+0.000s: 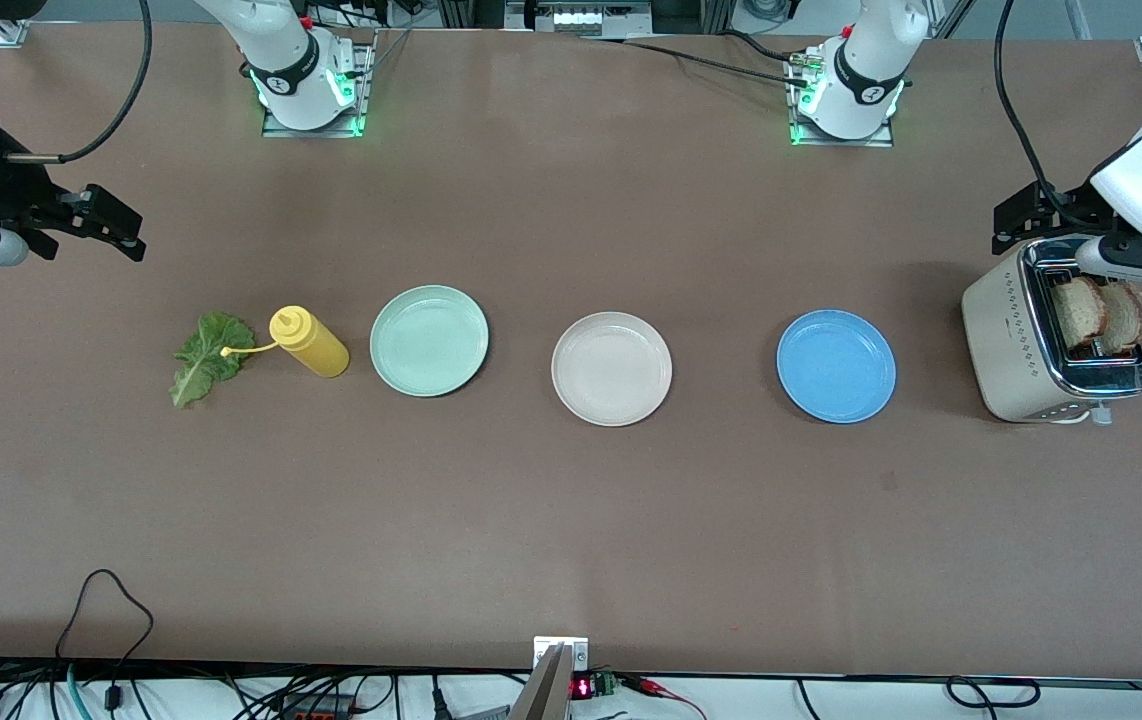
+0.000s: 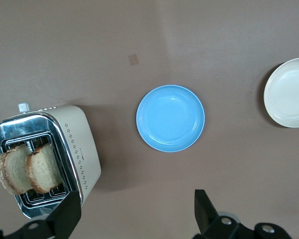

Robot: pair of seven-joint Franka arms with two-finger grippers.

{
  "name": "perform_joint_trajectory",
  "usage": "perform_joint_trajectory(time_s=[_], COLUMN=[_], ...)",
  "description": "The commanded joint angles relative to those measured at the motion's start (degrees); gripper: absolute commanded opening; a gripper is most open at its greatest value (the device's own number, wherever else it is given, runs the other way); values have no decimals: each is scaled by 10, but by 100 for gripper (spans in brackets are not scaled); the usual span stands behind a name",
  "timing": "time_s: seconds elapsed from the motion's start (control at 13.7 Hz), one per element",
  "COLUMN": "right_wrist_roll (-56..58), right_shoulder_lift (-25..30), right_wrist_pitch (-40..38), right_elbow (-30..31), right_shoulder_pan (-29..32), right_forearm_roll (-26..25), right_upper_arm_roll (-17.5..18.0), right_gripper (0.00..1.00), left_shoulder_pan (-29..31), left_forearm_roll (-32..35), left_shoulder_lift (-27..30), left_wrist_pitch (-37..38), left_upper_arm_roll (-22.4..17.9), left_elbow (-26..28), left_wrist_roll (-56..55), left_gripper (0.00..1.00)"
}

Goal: Make sandwich in beige plate with both arms
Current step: 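Reach the left gripper down to the bread slices in the toaster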

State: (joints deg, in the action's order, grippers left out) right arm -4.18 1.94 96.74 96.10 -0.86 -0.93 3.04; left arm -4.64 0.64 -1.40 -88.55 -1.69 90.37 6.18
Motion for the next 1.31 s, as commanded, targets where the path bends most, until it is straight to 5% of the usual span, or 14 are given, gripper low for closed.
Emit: perform_joint_trajectory(time_s=[0.0,1.24], right_wrist_roll=[-2,-2], right_shoulder_lift=[2,2], right_wrist_pitch=[-6,-4], right_elbow=[-3,-1], right_shoulder_pan=[1,1], right_forearm_roll=[3,2], right_upper_arm_roll=[2,2], right_gripper=[100,100], left_shoulder_pan=[2,3], left_forearm_roll=[-1,1], left_shoulder_lift=[-4,-29], left_wrist_pitch=[6,36], left_upper_arm_roll=[-3,-9], left_elbow=[-9,-17], left_wrist_roll=[12,9], left_gripper=[100,100])
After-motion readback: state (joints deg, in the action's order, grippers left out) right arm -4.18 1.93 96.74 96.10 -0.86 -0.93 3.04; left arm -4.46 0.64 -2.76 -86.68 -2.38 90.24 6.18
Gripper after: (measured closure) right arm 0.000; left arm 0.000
